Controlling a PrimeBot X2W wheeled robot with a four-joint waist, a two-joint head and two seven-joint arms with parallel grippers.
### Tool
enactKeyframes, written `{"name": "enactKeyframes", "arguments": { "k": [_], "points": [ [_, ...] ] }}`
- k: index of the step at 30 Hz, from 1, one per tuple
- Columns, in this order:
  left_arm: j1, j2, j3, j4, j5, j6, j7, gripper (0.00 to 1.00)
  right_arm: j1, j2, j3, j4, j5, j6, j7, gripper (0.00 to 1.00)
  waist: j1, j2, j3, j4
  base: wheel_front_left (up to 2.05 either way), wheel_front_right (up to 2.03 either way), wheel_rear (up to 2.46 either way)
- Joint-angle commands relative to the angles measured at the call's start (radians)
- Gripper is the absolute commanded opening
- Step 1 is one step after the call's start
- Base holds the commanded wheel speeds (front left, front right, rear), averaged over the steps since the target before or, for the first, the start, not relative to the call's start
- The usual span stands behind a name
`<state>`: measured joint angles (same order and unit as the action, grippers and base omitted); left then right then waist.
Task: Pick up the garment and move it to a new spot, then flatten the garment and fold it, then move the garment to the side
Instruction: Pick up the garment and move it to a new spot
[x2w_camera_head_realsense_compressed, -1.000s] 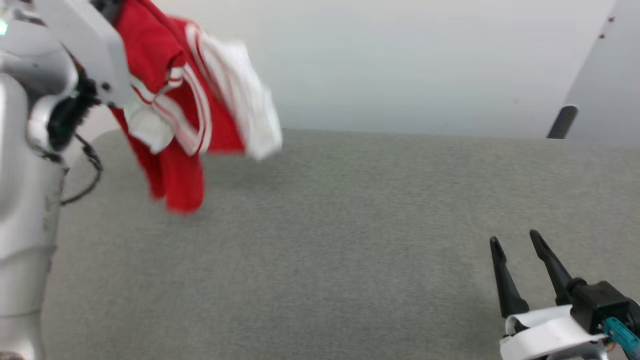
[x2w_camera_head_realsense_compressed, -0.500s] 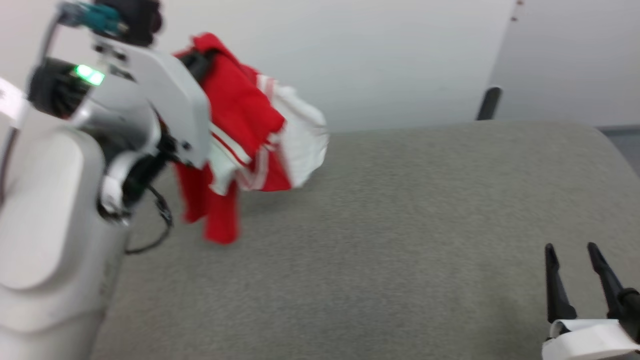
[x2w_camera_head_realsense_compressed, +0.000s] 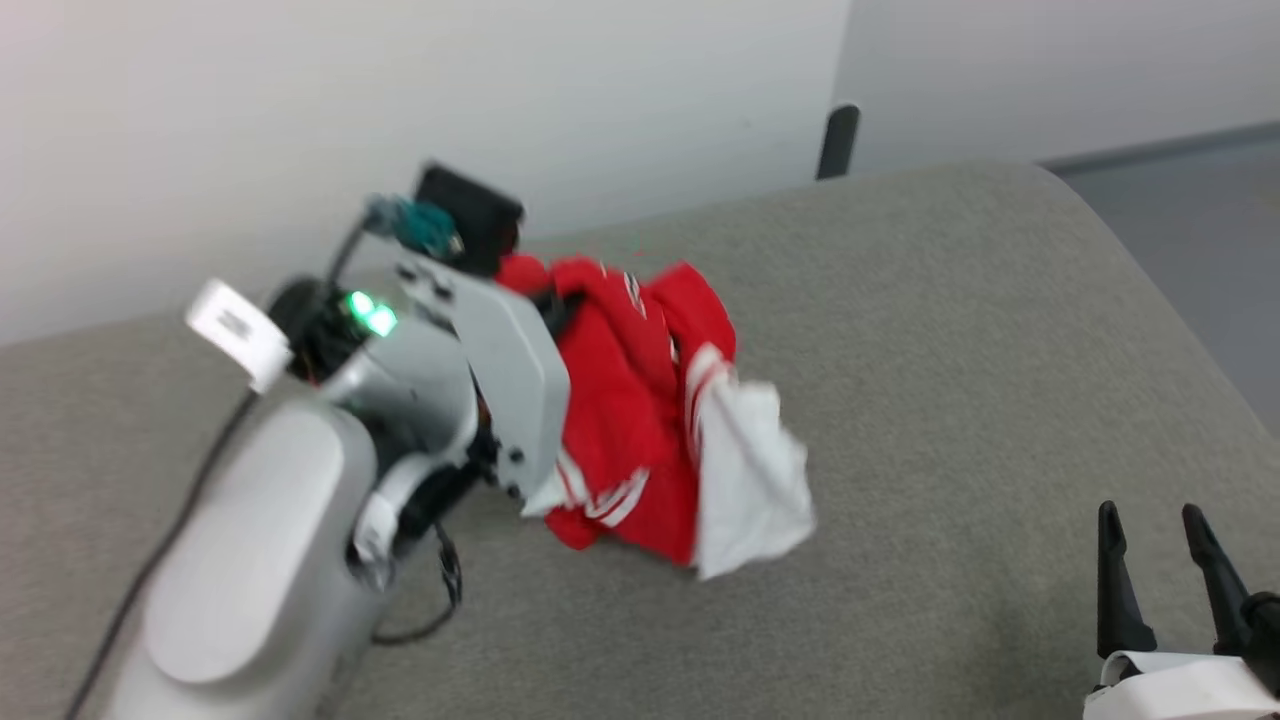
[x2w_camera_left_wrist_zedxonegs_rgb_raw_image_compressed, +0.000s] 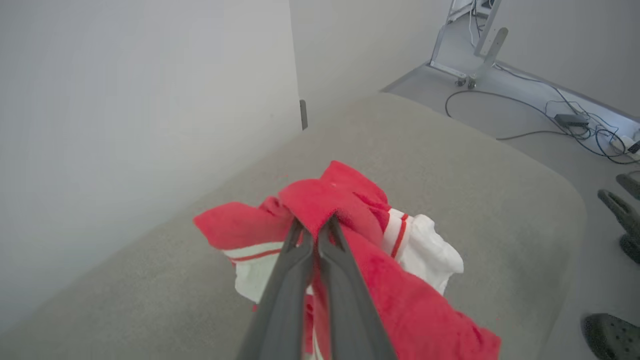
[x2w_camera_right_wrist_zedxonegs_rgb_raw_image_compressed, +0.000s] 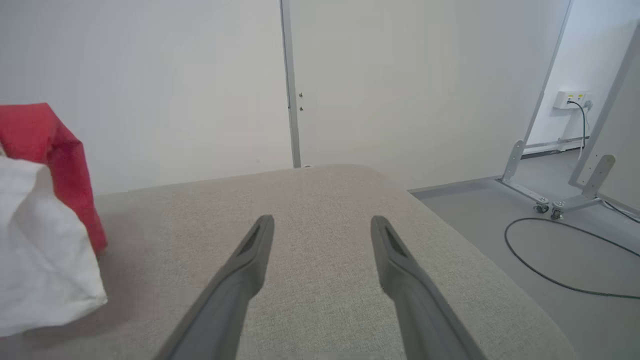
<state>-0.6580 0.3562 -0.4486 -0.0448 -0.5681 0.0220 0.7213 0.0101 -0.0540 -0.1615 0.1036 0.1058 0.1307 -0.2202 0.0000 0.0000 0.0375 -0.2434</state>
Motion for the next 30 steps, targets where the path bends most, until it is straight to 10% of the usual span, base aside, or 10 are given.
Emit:
{"name": "enactKeyframes", "arguments": {
  "k": [1,18,21,23,30],
  "points": [
    [0.023,-0.003,-0.007,0.009,-0.003,-0.005,-0.003,0.0,-0.013,0.003,0.002,0.011,0.006,0.0,-0.009,1.0,0.0,0.0,0.037,-0.036,0.0,0.0,0.0],
    [0.121,-0.009,-0.066,0.299,-0.045,-0.062,-0.022,0.0,-0.069,0.004,0.038,0.116,0.045,0.0,-0.043,1.0,0.0,0.0,0.052,-0.022,0.0,0.0,0.0],
    [0.103,-0.008,-0.068,0.334,-0.039,-0.076,-0.045,0.49,-0.069,0.004,0.037,0.119,0.041,0.0,-0.044,1.0,0.0,0.0,0.043,-0.007,0.0,0.0,0.0],
    [0.094,-0.013,-0.07,0.348,-0.044,-0.085,-0.06,1.0,-0.065,0.004,0.034,0.119,0.036,0.0,-0.045,1.0,0.0,0.0,0.033,0.007,0.0,0.0,0.0],
    [0.089,-0.027,-0.075,0.371,-0.071,-0.111,-0.093,1.0,-0.034,0.004,0.033,0.119,0.018,0.0,-0.045,1.0,0.0,0.0,-0.024,0.069,0.0,0.0,0.0]
  ]
}}
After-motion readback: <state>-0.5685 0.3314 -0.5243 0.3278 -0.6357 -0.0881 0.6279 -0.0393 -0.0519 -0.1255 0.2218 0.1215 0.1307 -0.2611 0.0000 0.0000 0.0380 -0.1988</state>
